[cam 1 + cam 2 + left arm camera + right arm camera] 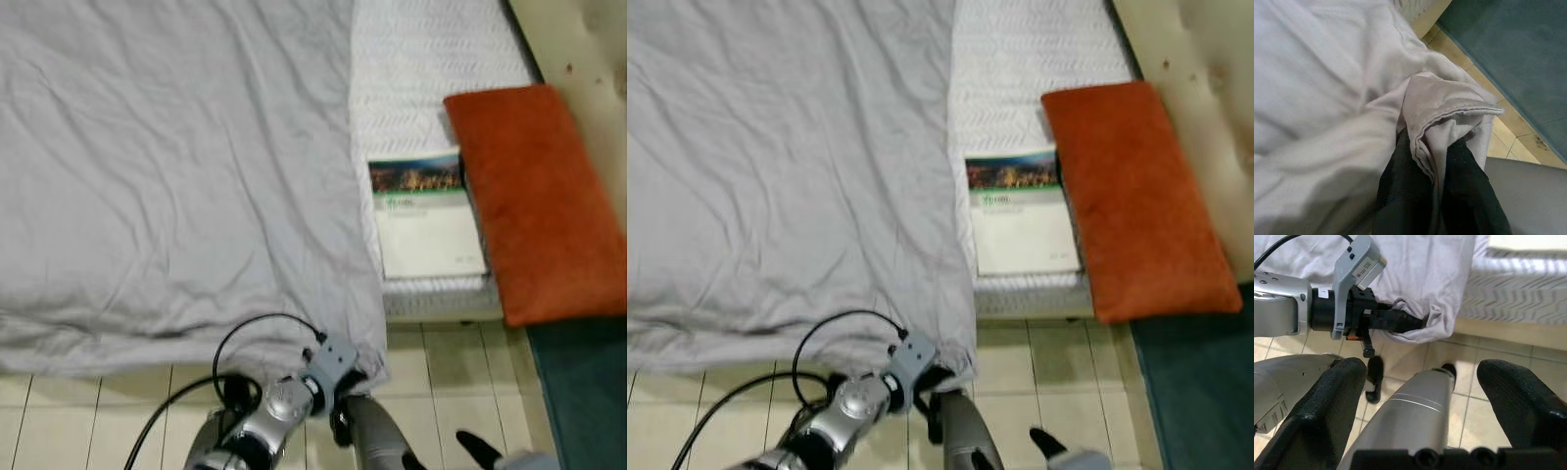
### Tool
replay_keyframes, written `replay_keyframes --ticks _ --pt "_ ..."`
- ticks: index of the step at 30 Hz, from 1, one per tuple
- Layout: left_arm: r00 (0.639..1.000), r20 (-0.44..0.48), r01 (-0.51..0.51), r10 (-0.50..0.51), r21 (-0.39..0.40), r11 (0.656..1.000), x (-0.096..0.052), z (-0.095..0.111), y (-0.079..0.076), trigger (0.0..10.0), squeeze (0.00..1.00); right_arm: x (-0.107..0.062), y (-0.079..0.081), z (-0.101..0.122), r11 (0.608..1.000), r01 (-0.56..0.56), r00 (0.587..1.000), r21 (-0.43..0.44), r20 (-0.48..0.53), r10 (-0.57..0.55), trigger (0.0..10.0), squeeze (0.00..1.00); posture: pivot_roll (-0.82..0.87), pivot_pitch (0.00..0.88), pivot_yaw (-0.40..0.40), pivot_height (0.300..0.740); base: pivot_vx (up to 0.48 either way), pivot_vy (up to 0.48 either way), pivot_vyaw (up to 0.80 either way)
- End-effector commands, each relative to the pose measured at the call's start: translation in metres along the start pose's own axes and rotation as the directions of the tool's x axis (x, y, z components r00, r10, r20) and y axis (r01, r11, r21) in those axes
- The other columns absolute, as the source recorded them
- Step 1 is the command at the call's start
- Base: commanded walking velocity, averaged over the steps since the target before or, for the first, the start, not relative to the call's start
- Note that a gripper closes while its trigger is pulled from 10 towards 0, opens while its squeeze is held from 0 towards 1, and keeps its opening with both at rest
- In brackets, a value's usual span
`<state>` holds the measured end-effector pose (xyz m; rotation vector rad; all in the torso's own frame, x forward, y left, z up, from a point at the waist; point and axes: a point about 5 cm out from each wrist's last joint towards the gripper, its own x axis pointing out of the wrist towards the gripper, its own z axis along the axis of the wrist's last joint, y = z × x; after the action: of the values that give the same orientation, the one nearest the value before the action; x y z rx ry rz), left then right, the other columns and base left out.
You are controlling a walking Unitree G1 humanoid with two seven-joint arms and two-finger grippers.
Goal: Clean up the room
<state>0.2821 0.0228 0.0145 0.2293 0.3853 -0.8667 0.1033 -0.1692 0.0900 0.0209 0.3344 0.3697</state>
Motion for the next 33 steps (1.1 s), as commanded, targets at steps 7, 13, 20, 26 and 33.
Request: replay_keyframes --ticks 7,13,20,26,33 --pt "0.976 -0.01 0.217 -0.218 -0.049 0.975 0.022 0.0 -0.094 10.0 0.0 -0.008 0.003 -0.014 1.0 -0.011 0.997 0.021 -0.079 0.012 10.0 0.0 -0.36 0.481 -0.108 0.74 -0.13 0.0 0.0" --pt "0.985 -0.032 0.169 -0.168 0.005 0.986 0.027 0.004 -0.112 10.0 0.0 -0.006 0.006 -0.013 1.0 -0.026 0.997 0.017 -0.079 0.027 10.0 0.0 -0.37 0.477 -0.111 0.74 0.0 0.0 0.0" --pt "0.99 -0.018 0.135 -0.138 -0.106 0.985 0.032 0.013 -0.118 10.0 1.0 -0.001 0.007 -0.014 0.999 -0.049 0.996 0.005 -0.081 0.049 10.0 0.0 -0.37 0.45 -0.117 0.74 0.0 0.0 0.0" --pt "0.991 0.099 0.114 -0.091 -0.258 0.959 0.035 0.03 -0.113 10.0 1.0 0.017 -0.003 -0.014 0.999 -0.042 0.998 -0.02 -0.048 0.041 10.0 0.0 -0.32 0.38 -0.09 0.74 0.0 0.0 0.0" --pt "0.957 0.246 -0.099 0.152 -0.217 0.971 -0.013 0.005 -0.023 10.0 1.0 0.06 -0.032 -0.003 0.999 0.046 0.997 -0.006 0.065 -0.046 10.0 0.0 -0.16 0.147 -0.033 0.74 0.0 0.0 0.0"
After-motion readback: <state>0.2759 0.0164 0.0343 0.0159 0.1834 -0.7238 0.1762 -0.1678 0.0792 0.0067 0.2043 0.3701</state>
